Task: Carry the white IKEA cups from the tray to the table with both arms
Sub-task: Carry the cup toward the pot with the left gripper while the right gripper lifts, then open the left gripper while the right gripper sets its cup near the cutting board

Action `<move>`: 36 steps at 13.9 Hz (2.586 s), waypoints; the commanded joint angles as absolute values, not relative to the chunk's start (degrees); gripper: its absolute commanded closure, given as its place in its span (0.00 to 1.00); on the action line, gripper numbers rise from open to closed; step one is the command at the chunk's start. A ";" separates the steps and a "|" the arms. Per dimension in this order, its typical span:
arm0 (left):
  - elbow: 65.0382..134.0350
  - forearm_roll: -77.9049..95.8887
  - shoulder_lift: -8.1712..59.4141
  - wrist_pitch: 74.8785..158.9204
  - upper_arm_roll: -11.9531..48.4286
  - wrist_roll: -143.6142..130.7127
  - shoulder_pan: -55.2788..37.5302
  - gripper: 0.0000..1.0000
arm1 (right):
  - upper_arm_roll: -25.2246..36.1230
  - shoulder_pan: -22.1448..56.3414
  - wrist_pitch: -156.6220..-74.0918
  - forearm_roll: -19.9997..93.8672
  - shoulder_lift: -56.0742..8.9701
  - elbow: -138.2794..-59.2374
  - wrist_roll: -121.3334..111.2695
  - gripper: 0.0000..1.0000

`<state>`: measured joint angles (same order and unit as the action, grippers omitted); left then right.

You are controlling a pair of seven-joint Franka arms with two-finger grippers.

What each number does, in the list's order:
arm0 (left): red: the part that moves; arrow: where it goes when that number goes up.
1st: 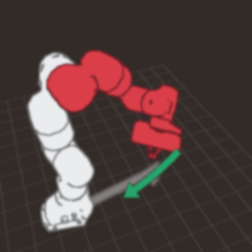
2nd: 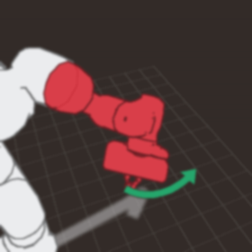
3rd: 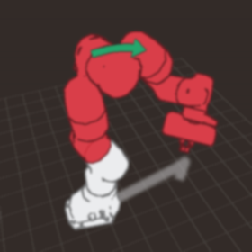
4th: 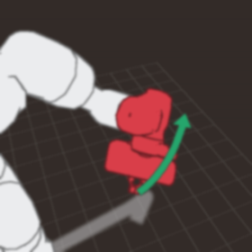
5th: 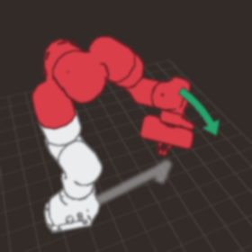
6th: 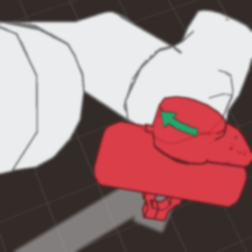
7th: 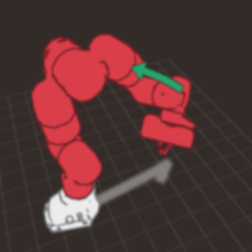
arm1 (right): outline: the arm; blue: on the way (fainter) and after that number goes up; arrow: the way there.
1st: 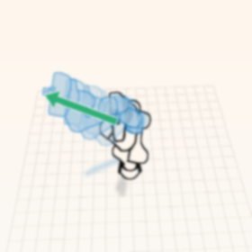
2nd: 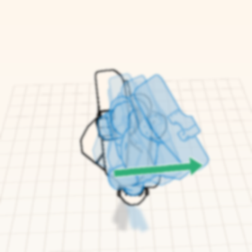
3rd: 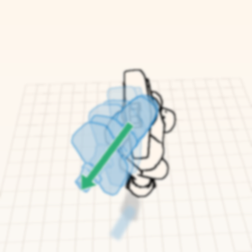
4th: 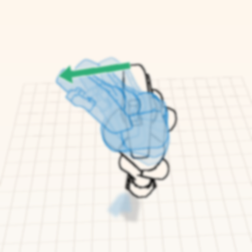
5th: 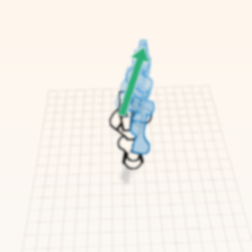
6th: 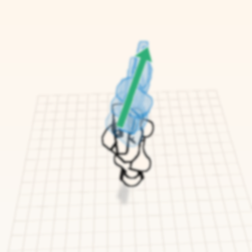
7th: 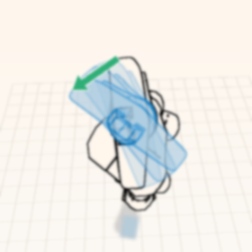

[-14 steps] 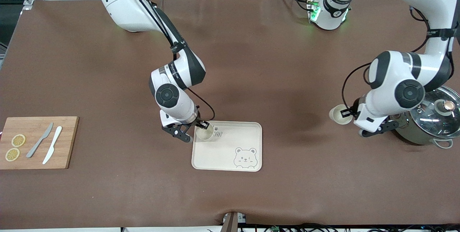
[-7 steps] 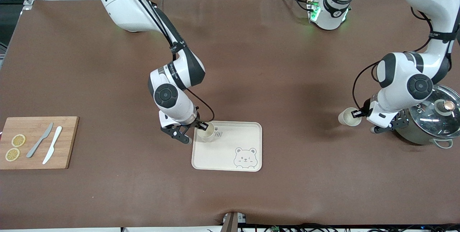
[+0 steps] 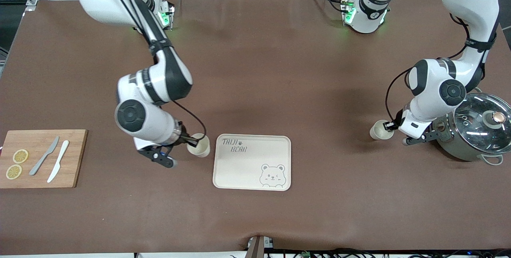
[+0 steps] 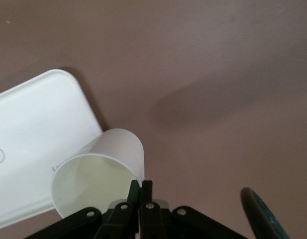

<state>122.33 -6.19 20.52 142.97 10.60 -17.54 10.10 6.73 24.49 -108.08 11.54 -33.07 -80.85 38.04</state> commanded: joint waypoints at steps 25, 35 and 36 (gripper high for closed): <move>87.28 -6.59 6.77 94.83 11.87 2.02 14.15 0.00 | 6.15 -8.70 -126.74 2.99 -20.48 -117.51 -20.57 1.00; 84.81 -0.18 4.84 88.69 11.25 0.97 14.77 0.00 | 5.71 -6.95 -113.15 3.08 -21.88 -103.22 -21.71 0.00; 84.73 -0.18 4.66 88.07 11.51 0.62 14.68 0.00 | 5.71 -6.07 -112.25 3.16 -21.88 -101.53 -21.53 0.00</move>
<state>85.25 -1.37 5.96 90.32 11.45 1.04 14.48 5.98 -7.33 -116.69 3.87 -21.44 -106.88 -21.24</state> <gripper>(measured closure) 0.000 0.366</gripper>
